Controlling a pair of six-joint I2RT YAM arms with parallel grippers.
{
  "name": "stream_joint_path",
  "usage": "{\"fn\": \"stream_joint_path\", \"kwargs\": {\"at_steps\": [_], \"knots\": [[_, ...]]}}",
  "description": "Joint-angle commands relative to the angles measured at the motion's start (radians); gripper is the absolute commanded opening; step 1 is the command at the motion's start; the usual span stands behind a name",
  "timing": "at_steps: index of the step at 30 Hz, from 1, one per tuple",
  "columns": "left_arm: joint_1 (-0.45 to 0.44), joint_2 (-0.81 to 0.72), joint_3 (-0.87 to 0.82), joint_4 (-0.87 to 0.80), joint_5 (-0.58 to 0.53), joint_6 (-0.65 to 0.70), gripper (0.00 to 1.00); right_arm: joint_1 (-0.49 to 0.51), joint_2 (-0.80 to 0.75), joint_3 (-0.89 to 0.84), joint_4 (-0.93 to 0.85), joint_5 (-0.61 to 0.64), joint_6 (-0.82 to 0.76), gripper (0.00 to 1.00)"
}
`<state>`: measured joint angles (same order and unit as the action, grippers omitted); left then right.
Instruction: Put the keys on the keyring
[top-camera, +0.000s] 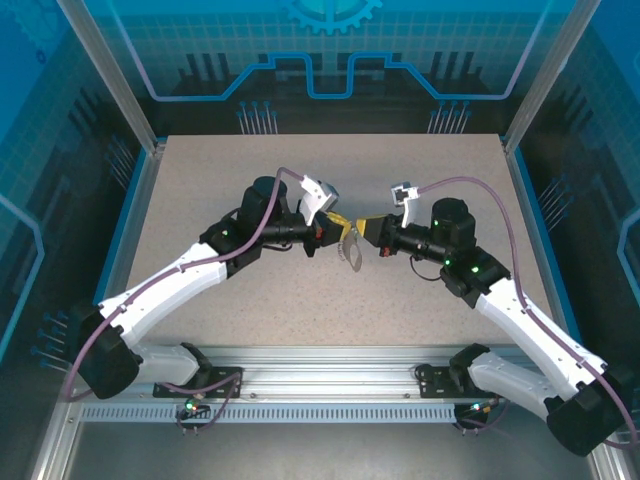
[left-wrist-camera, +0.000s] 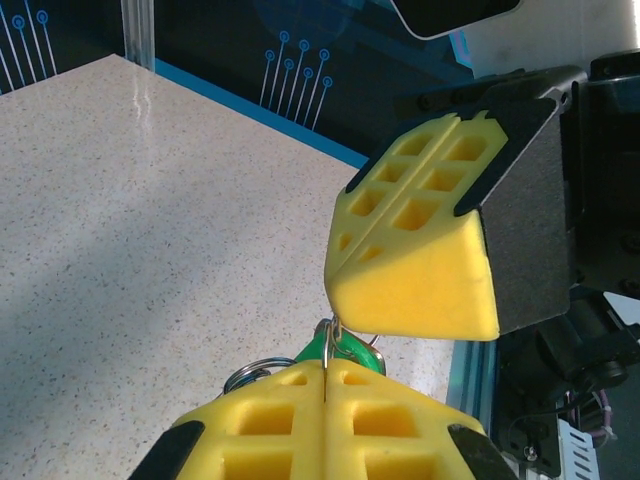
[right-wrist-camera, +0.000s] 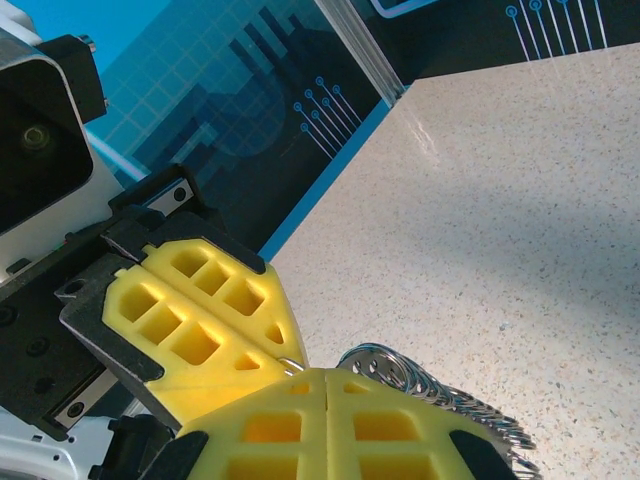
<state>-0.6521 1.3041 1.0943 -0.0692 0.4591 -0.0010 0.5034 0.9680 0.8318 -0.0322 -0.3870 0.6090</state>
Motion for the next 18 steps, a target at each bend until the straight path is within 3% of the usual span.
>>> {"fn": "stream_joint_path", "kwargs": {"at_steps": [1, 14, 18], "knots": [[-0.011, -0.047, -0.009, 0.086, -0.015, -0.012, 0.0, -0.008, -0.005, -0.018, 0.008, -0.043, 0.013, 0.0], [-0.011, -0.066, -0.047, 0.178, -0.056, -0.051, 0.0, -0.014, -0.008, -0.038, 0.003, -0.056, 0.018, 0.0], [-0.01, -0.065, -0.051, 0.197, -0.056, -0.06, 0.0, -0.031, -0.016, -0.048, -0.007, -0.051, 0.026, 0.17]]}}
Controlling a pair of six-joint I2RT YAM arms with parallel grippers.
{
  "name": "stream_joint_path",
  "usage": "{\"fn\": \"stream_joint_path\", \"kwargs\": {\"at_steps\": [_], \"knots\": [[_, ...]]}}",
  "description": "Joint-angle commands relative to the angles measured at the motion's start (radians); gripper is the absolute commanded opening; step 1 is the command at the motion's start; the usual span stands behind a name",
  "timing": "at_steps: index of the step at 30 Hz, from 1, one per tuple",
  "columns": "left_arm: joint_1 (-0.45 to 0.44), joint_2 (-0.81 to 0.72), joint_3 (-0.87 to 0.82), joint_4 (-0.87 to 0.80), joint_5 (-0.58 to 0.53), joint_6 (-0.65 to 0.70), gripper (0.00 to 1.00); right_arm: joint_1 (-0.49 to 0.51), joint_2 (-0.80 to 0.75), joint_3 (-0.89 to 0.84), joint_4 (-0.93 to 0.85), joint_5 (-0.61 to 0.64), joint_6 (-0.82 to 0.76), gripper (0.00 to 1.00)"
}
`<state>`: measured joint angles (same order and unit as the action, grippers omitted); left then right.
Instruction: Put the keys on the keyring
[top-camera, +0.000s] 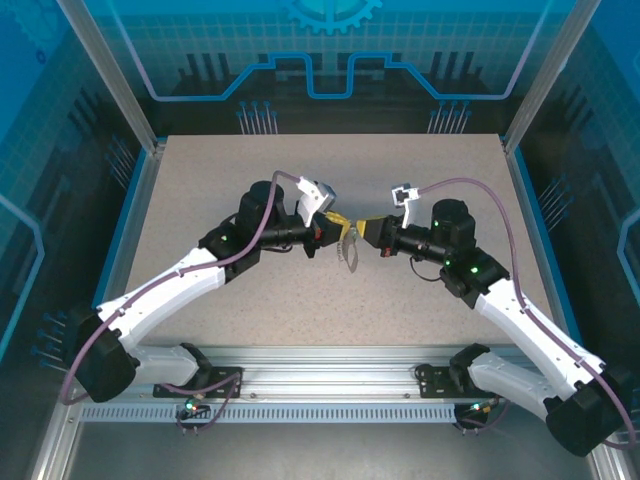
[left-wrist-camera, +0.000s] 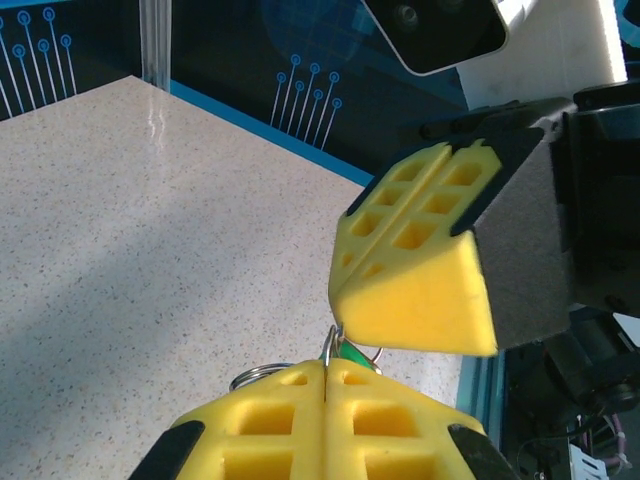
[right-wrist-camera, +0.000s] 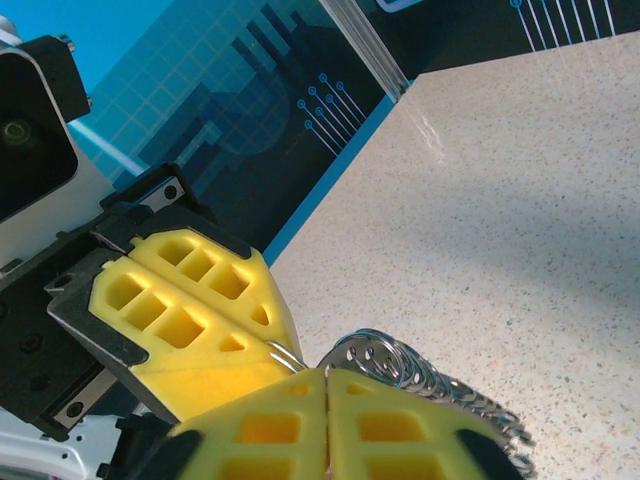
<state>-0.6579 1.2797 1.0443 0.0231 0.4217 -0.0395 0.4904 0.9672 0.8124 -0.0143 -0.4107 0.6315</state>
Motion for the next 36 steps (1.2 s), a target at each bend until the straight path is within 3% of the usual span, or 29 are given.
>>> {"fn": "stream_joint_path", "kwargs": {"at_steps": [1, 5, 12, 19, 30, 36], "knots": [[-0.004, -0.039, -0.003, 0.111, -0.019, -0.026, 0.0, -0.023, -0.021, -0.031, -0.028, -0.024, 0.006, 0.22], [-0.002, -0.03, -0.008, 0.134, -0.012, -0.038, 0.0, -0.043, -0.044, -0.045, -0.037, -0.018, 0.017, 0.31], [0.011, -0.005, -0.012, 0.181, 0.036, -0.082, 0.0, -0.059, -0.084, -0.062, -0.055, -0.001, 0.028, 0.37], [0.079, 0.032, -0.036, 0.314, 0.157, -0.208, 0.0, -0.062, -0.099, -0.061, -0.014, 0.024, 0.053, 0.44], [0.151, 0.099, -0.061, 0.556, 0.278, -0.432, 0.0, -0.061, -0.045, -0.033, 0.156, 0.08, 0.126, 0.46], [0.161, 0.115, -0.064, 0.609, 0.295, -0.483, 0.0, -0.059, -0.041, -0.024, 0.162, 0.134, 0.119, 0.49]]}}
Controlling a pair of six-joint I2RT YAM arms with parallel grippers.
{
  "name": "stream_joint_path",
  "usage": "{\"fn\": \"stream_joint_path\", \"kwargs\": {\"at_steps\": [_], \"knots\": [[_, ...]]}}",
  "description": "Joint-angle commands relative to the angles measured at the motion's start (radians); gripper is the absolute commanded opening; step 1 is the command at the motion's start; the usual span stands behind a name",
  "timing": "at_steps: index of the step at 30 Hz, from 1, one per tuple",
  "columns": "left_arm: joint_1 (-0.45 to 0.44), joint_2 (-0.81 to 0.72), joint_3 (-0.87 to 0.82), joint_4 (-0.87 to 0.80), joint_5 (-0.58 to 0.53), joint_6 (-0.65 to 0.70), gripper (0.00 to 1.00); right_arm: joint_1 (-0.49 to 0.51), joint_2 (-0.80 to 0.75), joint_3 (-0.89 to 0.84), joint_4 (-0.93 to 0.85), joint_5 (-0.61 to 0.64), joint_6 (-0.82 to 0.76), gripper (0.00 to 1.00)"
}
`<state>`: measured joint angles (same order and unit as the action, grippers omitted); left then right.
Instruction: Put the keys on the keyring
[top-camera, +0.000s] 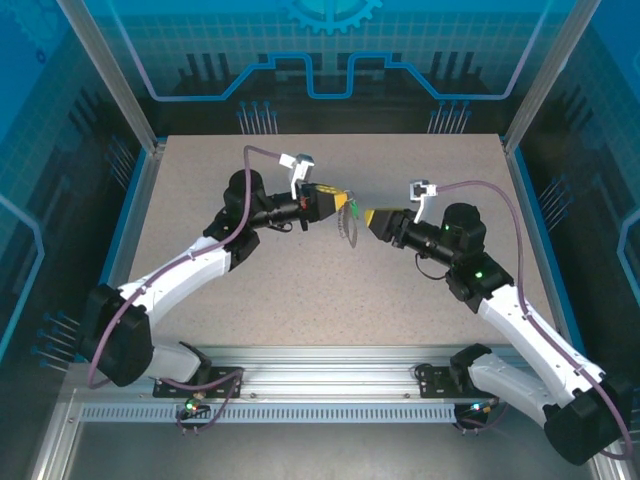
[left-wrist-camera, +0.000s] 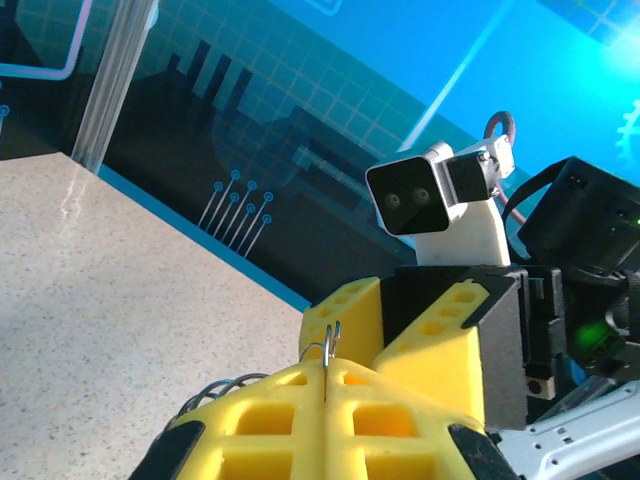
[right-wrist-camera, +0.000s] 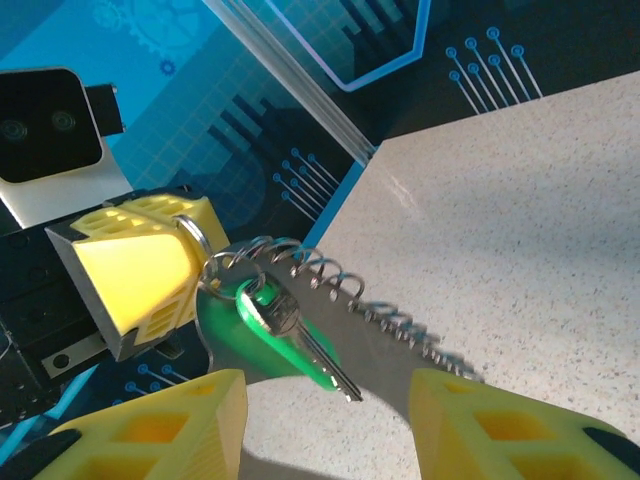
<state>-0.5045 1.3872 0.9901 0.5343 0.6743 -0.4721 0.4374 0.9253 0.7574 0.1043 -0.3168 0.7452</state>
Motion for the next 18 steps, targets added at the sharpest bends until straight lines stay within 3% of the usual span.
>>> {"fn": "stream_joint_path", "kwargs": {"at_steps": [1, 9, 18], "knots": [[0.008, 0.008, -0.009, 0.097, 0.043, -0.051, 0.0, -0.005, 0.001, 0.033, 0.039, 0.045, 0.011, 0.5], [0.012, 0.025, -0.007, 0.129, 0.053, -0.086, 0.0, -0.007, 0.027, 0.032, 0.114, 0.077, 0.045, 0.51], [0.022, 0.039, -0.008, 0.171, 0.061, -0.133, 0.0, -0.008, 0.072, 0.059, 0.16, -0.046, 0.042, 0.52]]}}
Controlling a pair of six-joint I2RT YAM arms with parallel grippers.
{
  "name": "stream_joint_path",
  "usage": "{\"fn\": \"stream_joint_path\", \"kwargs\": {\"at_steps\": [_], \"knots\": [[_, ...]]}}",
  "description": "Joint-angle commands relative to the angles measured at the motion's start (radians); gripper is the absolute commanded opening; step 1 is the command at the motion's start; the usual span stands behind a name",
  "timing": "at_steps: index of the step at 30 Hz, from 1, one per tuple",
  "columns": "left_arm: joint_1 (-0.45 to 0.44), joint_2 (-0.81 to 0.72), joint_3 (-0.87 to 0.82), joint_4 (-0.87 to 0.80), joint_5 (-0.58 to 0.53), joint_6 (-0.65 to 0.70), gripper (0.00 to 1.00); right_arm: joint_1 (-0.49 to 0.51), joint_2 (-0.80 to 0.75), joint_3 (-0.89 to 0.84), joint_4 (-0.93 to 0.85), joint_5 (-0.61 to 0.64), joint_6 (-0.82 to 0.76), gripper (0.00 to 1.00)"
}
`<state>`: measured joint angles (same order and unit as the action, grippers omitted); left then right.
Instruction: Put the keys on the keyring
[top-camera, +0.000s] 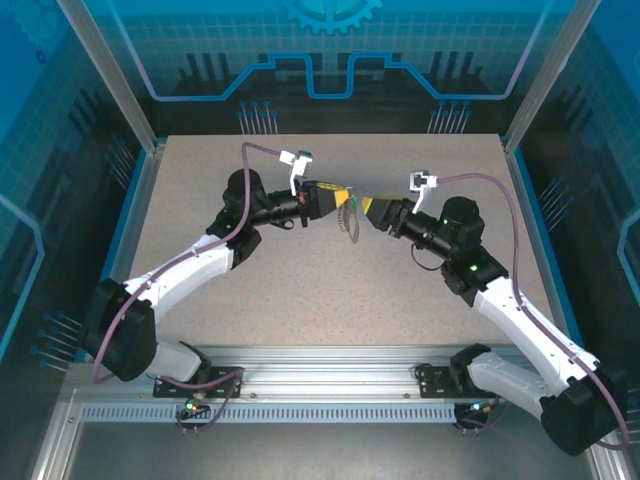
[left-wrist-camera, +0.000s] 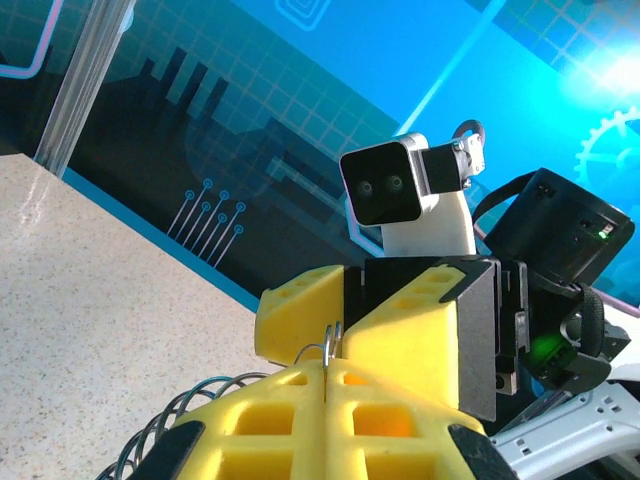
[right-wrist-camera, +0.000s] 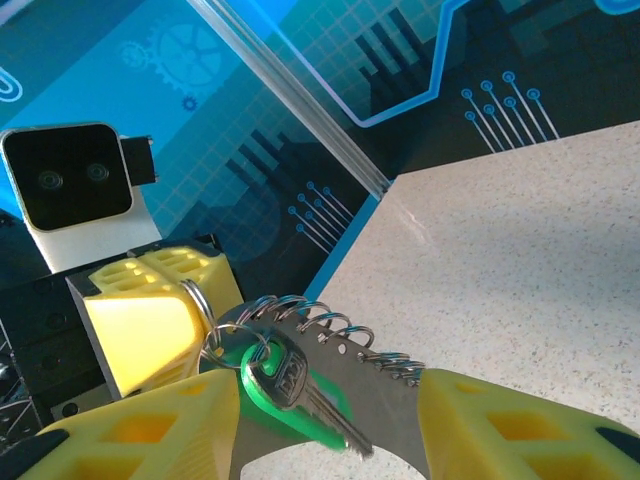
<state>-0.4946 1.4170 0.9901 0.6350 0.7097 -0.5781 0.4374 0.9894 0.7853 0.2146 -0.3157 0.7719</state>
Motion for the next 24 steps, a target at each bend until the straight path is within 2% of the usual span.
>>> {"fn": "stream_joint_path", "kwargs": {"at_steps": [1, 8, 15, 24], "knots": [[0.013, 0.011, -0.008, 0.075, 0.026, -0.031, 0.0, -0.008, 0.008, 0.03, 0.071, -0.051, 0.016, 0.52], [0.018, 0.017, -0.013, 0.086, 0.017, -0.054, 0.0, -0.008, 0.01, 0.02, 0.143, -0.055, 0.04, 0.47], [0.018, 0.019, -0.011, 0.088, 0.011, -0.069, 0.0, -0.004, 0.049, 0.019, 0.242, -0.093, 0.075, 0.47], [0.018, 0.025, -0.008, 0.091, 0.011, -0.081, 0.0, 0.019, 0.09, 0.048, 0.262, -0.103, 0.075, 0.41]]}}
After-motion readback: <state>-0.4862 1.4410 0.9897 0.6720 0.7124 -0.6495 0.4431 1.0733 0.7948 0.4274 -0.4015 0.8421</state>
